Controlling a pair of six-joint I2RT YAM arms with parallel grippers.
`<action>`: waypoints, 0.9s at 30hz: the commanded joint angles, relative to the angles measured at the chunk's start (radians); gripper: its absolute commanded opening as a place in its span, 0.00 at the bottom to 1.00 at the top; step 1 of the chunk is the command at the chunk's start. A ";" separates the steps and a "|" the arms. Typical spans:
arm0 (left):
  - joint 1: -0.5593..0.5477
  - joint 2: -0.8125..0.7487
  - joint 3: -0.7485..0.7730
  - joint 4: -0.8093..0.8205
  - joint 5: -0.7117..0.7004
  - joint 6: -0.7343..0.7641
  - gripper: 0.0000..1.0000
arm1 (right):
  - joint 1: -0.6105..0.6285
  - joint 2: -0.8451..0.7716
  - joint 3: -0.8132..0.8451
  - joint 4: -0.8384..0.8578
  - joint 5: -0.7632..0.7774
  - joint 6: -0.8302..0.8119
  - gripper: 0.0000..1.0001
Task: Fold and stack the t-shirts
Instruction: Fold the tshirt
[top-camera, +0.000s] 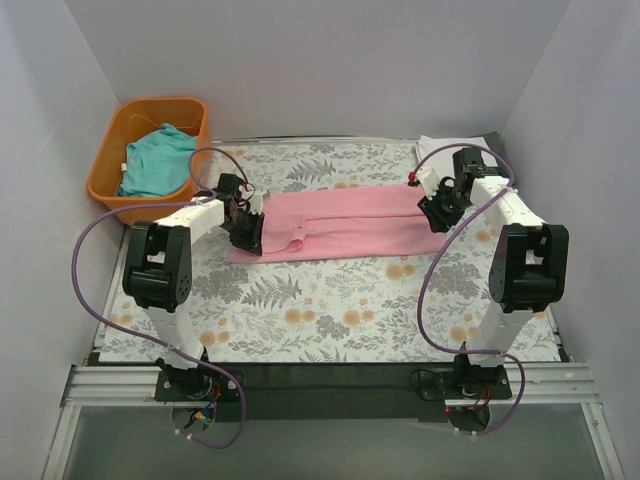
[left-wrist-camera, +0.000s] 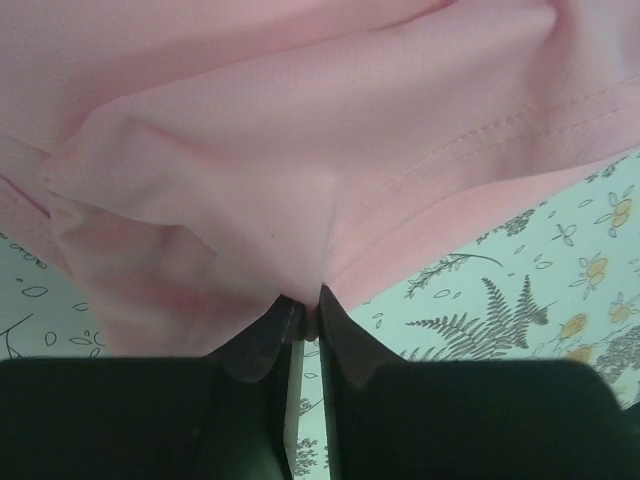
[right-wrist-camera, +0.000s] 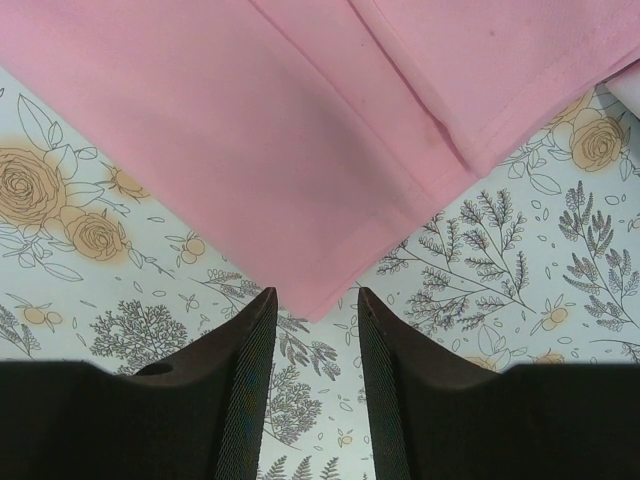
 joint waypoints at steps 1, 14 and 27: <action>-0.005 -0.070 0.069 0.028 0.065 -0.016 0.08 | 0.003 0.001 0.006 -0.006 -0.004 -0.009 0.37; 0.037 0.072 0.368 0.120 0.099 -0.064 0.00 | 0.003 0.028 0.028 -0.008 -0.007 -0.010 0.35; 0.070 0.221 0.532 0.086 0.053 -0.058 0.37 | 0.008 0.033 0.040 -0.008 -0.023 -0.007 0.37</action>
